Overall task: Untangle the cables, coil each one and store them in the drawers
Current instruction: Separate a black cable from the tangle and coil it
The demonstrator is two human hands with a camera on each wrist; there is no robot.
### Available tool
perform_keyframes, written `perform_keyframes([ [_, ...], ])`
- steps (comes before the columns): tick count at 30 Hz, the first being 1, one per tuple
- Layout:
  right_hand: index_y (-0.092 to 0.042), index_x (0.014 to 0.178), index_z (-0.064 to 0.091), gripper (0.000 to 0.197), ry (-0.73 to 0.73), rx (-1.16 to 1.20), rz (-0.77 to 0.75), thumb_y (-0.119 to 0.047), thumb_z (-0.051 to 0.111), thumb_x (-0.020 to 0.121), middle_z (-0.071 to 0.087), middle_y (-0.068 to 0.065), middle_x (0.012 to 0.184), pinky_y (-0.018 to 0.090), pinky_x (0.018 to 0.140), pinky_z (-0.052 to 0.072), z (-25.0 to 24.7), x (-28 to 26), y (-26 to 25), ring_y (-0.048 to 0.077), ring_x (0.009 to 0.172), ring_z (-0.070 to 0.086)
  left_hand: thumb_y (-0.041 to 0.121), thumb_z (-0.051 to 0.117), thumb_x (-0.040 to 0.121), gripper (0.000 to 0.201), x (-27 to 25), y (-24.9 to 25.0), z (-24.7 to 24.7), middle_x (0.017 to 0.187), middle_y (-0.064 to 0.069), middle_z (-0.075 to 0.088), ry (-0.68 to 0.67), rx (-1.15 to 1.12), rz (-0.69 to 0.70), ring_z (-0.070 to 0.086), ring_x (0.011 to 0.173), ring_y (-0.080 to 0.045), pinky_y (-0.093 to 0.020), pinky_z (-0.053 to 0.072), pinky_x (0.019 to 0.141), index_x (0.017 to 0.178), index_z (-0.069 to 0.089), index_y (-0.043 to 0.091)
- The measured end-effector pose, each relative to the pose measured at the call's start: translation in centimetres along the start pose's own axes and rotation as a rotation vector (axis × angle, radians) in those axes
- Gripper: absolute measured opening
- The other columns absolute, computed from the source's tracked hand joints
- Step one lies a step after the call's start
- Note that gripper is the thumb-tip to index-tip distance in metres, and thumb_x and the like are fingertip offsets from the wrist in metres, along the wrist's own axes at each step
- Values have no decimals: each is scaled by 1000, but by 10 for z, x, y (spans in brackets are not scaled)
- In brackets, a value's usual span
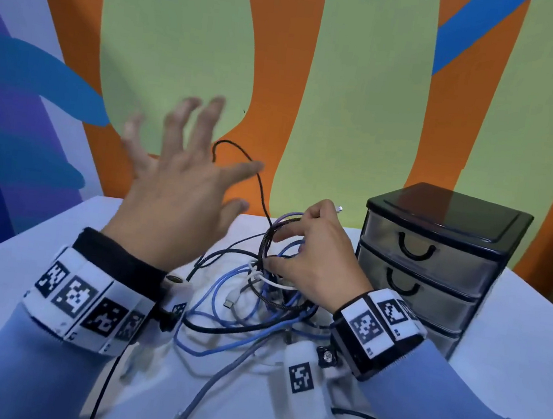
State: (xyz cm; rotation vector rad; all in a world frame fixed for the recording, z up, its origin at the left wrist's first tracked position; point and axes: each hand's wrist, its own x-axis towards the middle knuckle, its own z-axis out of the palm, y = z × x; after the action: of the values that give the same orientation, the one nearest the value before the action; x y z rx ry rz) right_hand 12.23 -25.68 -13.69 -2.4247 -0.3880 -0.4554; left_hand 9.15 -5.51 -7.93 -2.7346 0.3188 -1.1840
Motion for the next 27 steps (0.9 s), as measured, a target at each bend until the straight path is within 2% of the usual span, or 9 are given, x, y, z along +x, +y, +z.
perform_keyframes([
  [4,-31,117,77,25,-87,-48,-50,-43,71,96,26,-4,115,36,91,50,2,-1,1,10,76,48,66,53,99,41,-4,19,9,172,2,23,-224,-59,187,10,160,-19,-70,4,118,138,60,58],
  [6,-34,105,78,13,-96,-13,-63,-41,70,97,25,-4,115,40,97,49,5,-2,3,17,91,51,63,51,102,36,-4,20,17,162,10,38,-309,-77,166,23,154,-13,-66,4,117,134,63,51],
  [8,-37,96,78,6,-46,-6,-80,-39,73,95,26,-5,116,39,101,46,7,-1,5,19,112,44,62,54,102,25,-1,15,23,134,16,59,-263,-112,142,46,134,-9,-60,12,112,109,69,43],
  [11,-39,95,79,5,78,-107,-147,-42,74,93,32,-8,116,38,95,36,6,-1,3,15,119,32,58,57,103,26,2,10,26,92,13,64,-165,-234,150,62,95,-14,-43,29,92,87,62,37],
  [14,-34,96,77,7,159,-103,-244,-35,70,96,52,-18,104,40,93,33,1,2,-1,12,111,48,45,60,103,19,3,10,30,68,6,63,-111,-453,99,58,69,-26,-37,39,61,91,63,31],
  [18,-26,101,60,5,40,178,-249,-21,61,100,72,-14,96,41,88,52,-3,4,-3,6,96,68,43,55,102,16,4,12,32,69,6,68,10,-654,69,63,68,-25,-46,51,64,97,61,29],
  [21,-25,106,60,15,-79,261,-212,-14,62,97,76,-11,91,30,74,47,-9,1,-6,-3,79,65,39,57,102,13,4,13,34,72,7,69,57,-743,51,64,69,-24,-46,53,66,96,61,29],
  [24,-36,104,72,22,-121,217,-220,-18,65,94,72,-18,81,28,74,48,-15,3,-7,4,80,64,36,60,102,10,6,11,36,71,11,70,98,-786,-13,61,62,-16,-44,52,63,94,60,30],
  [27,-33,101,81,17,-180,171,-172,-22,70,93,63,-31,69,9,64,37,-20,2,-9,-6,71,57,31,63,104,13,7,10,35,70,16,70,115,-792,-106,59,58,-10,-40,51,61,91,60,29],
])
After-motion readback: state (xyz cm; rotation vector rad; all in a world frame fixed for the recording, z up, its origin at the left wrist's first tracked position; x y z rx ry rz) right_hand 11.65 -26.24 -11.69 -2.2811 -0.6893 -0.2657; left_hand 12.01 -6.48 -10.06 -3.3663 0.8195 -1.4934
